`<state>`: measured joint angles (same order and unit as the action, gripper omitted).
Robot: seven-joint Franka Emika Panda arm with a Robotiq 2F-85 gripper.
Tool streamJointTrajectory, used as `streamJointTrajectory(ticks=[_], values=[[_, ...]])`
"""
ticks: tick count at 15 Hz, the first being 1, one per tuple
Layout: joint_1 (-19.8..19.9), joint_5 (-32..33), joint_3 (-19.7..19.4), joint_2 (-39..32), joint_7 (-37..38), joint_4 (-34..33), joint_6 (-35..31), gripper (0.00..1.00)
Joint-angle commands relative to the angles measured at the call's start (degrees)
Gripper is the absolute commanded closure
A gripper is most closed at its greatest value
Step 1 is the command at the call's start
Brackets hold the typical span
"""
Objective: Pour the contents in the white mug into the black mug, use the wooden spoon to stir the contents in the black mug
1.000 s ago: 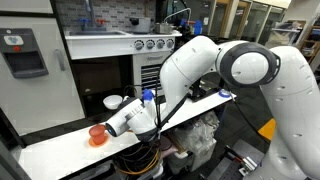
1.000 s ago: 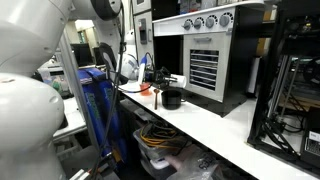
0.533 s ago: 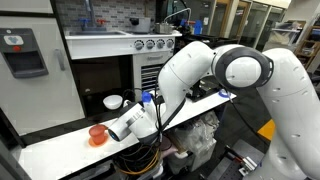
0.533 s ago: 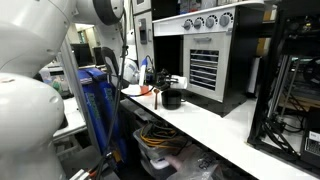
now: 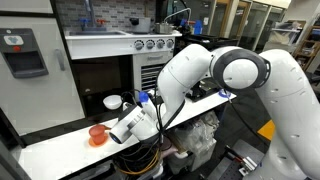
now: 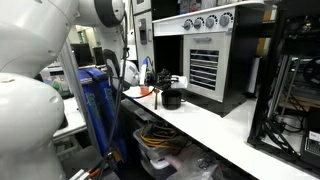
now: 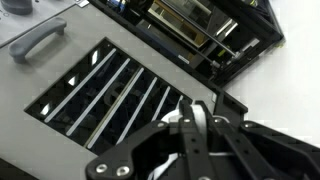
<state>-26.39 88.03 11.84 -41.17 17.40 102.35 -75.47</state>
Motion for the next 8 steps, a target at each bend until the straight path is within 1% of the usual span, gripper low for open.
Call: streamJointTrajectory(ticks=[1,5,8], values=[[-0.17,2.98,0.59,-0.26,-4.93,0.13,2.47,0.98],[-0.41,5.01,0.94,-0.03,-10.78,0.91,3.64,0.98],[-0.37,5.89,1.33,0.09,-13.58,1.44,3.97,0.98]])
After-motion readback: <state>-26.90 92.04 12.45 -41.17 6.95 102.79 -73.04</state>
